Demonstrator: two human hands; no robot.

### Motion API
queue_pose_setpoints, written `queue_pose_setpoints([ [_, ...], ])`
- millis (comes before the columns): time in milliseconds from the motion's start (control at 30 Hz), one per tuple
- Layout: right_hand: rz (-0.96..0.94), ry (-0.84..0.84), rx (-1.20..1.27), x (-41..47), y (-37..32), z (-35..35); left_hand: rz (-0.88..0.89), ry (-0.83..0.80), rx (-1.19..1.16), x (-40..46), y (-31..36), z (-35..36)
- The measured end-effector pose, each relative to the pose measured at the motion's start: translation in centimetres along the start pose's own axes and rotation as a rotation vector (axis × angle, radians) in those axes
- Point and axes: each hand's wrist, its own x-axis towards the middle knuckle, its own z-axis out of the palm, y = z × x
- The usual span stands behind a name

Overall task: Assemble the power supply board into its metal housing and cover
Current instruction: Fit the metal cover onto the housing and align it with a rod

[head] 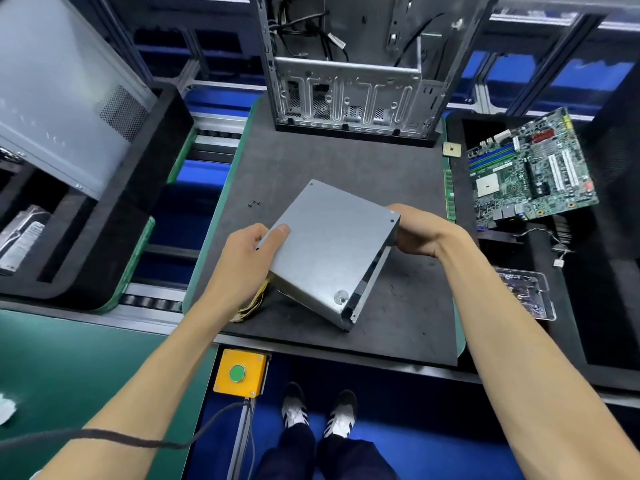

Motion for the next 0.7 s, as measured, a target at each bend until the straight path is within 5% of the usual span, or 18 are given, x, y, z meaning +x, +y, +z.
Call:
queue_pose_setpoints([
  [700, -0.060, -0.031, -0.021, 1.0, 1.1, -0.5, 0.073, 0.016, 0.082, -0.9, 0.0, 0.3],
])
